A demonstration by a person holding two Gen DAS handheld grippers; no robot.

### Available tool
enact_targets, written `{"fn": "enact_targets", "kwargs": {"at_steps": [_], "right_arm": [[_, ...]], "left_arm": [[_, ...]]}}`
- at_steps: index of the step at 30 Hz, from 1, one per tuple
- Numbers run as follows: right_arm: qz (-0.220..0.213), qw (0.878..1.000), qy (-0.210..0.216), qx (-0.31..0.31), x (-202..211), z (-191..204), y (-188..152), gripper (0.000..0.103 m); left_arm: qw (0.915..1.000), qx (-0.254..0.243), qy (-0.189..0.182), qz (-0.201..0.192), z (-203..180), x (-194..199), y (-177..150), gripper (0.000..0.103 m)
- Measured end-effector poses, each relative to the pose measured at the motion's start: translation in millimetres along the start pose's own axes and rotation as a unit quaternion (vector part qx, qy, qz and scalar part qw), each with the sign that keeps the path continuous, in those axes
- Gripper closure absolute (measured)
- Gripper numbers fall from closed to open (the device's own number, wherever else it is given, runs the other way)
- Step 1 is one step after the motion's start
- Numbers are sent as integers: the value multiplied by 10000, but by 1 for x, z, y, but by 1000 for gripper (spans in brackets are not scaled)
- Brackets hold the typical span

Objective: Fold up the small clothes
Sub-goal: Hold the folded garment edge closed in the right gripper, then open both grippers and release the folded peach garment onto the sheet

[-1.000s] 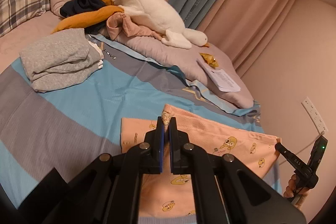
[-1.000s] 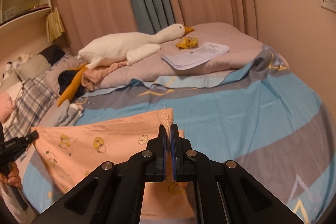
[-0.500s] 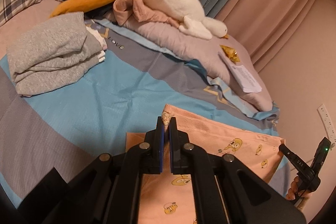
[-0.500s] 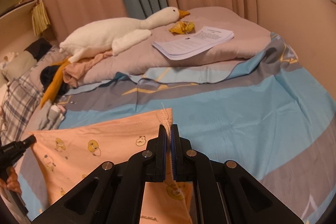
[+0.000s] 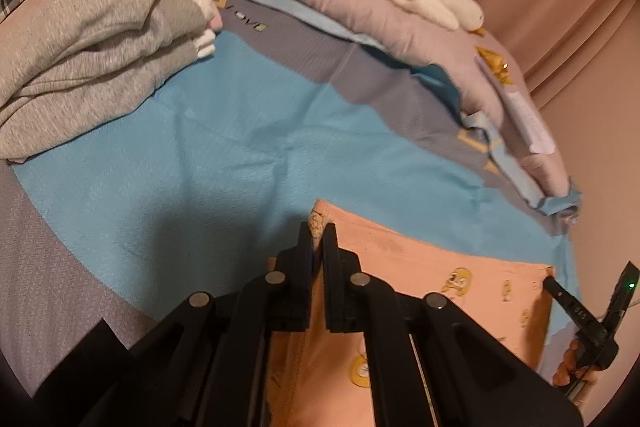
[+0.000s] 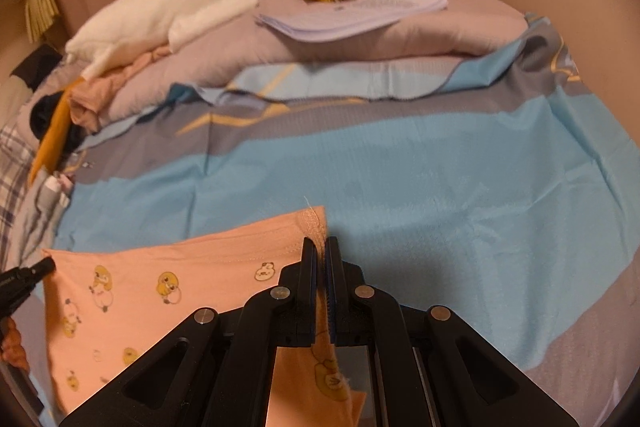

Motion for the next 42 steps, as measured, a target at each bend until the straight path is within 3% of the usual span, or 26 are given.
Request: {"fn": "enact_targets", "kwargs": {"at_steps": [10,13,26,27,30,32,37,42], "right_arm": [[290,9986,-440,12,-24,-12,-9,98],[392,9989,-234,-124,-27,-16,-11,99],[461,9982,-395,-9,-30,-9,-15,99],[466,9981,-390,-35,-29,-10,-16,99],[451,9982,-387,-85,-22,-13,-16,99],[387,9985,-378,-71,-12,-13,-16,99],[130,9988,-467,101,16,-9,-15,99],[-154,9992,-350,143,52,-3,-15,95]], "left_arm": [[9993,-24,244,284,9,-26,-5,99],[9991,-52,287,303,9,-29,-5,98],[9988,-21,285,400,11,-23,-8,90],[9989,-41,272,389,11,-20,-8,85],[9991,-151,284,294,7,-6,-11,55],[9992,-229,256,210,5,6,-14,51],[9993,-344,118,97,0,34,-23,29],[9989,-462,-38,6,-10,66,-38,16]]}}
Point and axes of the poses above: each gripper's, at about its wrist camera, not at the fingertips, and x roughly against the way its jaws point, z to its left, y to its top, the point moved 4 cm from there along -x, roughly the way its jaws point, and after that the axes turned 1 degree about y, right-handed, at the moved point
